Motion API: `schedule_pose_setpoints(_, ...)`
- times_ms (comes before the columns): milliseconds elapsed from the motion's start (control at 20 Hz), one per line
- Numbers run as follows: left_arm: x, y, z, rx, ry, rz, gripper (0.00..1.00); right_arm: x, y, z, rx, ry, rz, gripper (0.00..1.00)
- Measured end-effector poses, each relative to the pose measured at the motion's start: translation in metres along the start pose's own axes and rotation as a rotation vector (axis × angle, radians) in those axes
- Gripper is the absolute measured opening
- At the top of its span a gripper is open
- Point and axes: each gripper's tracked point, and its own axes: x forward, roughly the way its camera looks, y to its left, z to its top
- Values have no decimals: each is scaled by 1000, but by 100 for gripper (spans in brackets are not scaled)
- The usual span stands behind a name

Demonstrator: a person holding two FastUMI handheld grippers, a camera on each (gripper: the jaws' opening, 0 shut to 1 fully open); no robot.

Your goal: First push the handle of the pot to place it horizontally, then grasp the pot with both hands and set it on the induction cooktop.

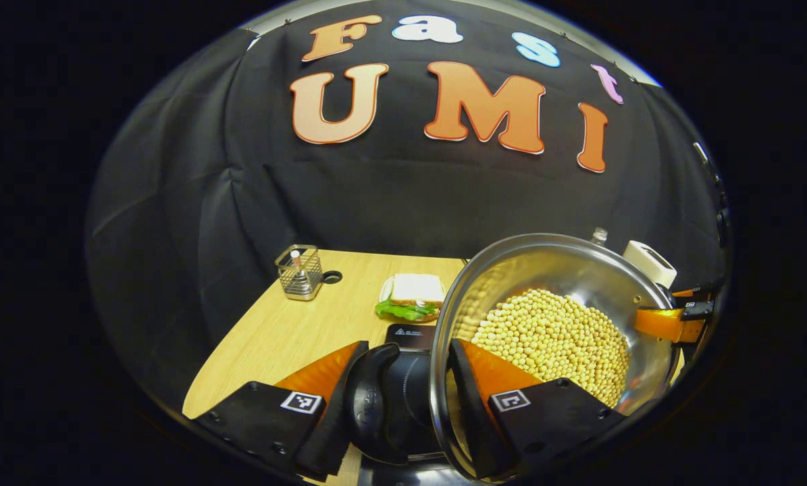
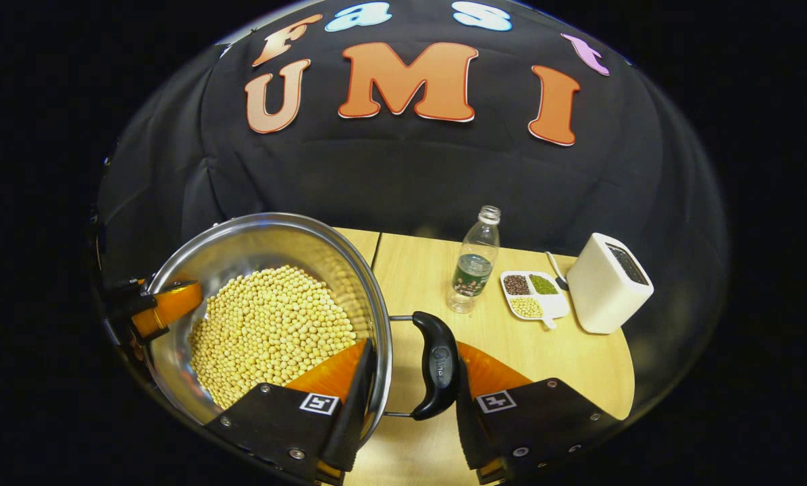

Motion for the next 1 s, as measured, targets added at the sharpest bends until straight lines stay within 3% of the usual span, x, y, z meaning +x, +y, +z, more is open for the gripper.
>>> schedule_pose_setpoints(250,-3,26,-9,-17,13,27,76,14,21,-3,-18,0,26,59)
schedule_pose_setpoints(350,-3,32,-12,-18,15,34,76,20,27,-2,-19,3,33,55)
schedule_pose_setpoints(400,-1,34,-13,-19,18,35,76,24,28,-2,-22,3,35,60)
schedule_pose_setpoints(1000,30,29,-43,-46,103,31,77,55,38,-7,-14,57,19,60)
